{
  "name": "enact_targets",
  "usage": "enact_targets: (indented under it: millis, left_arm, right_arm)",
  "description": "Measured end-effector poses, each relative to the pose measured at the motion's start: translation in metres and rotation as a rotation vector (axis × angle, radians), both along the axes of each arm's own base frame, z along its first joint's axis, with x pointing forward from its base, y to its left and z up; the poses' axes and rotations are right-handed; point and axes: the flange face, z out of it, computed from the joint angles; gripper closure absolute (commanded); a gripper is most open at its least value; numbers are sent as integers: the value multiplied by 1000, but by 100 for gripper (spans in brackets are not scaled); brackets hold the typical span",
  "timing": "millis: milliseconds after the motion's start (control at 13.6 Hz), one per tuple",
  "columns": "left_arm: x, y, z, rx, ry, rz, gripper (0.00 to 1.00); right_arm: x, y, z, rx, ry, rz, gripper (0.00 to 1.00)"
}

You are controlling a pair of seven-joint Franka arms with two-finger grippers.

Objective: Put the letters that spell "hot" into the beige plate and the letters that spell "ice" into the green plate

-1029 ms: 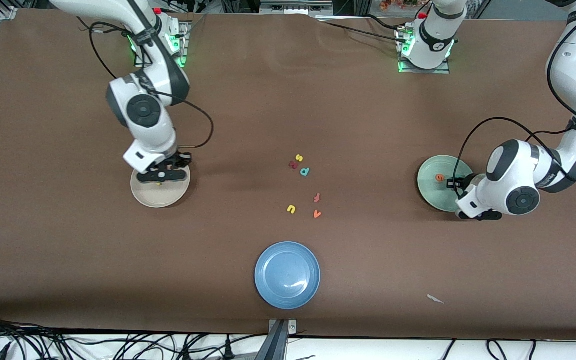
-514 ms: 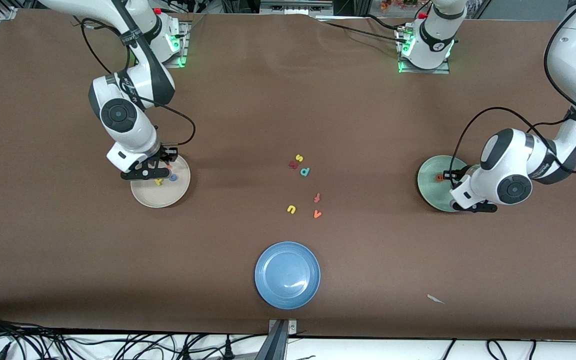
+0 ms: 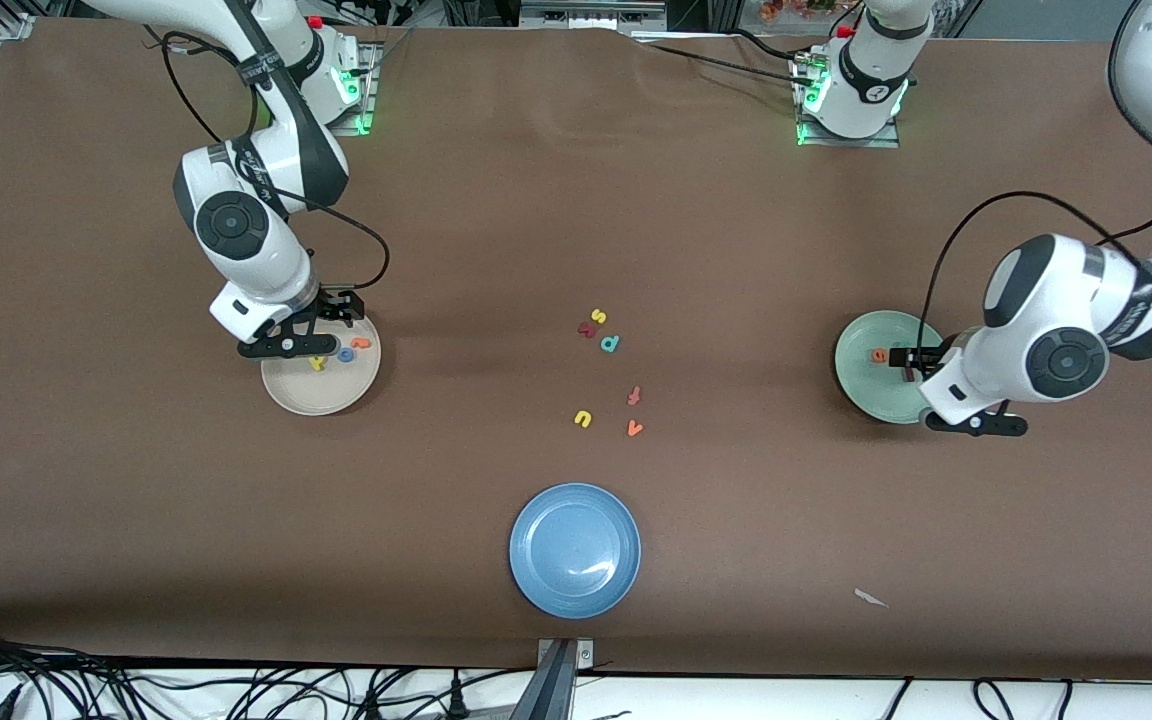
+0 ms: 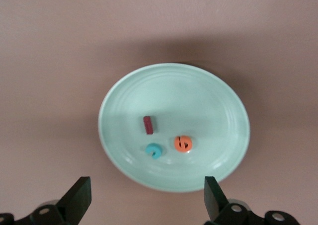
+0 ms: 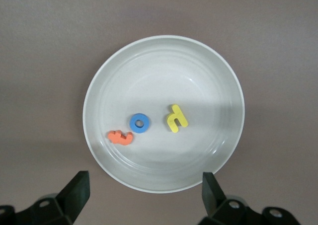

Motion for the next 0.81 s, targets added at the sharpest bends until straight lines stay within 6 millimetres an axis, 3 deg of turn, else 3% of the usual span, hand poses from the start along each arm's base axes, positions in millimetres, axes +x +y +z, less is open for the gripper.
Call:
enact_targets:
  millis: [220,367,514,661,808]
  left_arm:
    - [16,6,77,39,10,13,0]
    - [20,4,112,51,27,14,0]
    - [21,-8,136,59,38,7,0]
    - [23,-19,147,58,39,-1,0]
    - [25,-22,150,57,33,-2,0]
  right_arm:
    - [10,-1,28,35,-41,-39,0]
    - [18,-2,60,49,-21,-83,0]
    - [29,-4,106,42,10,-113,0]
    - [39,-16,156,69,45,-114,0]
    - [46,-50,192,110,73,-106,0]
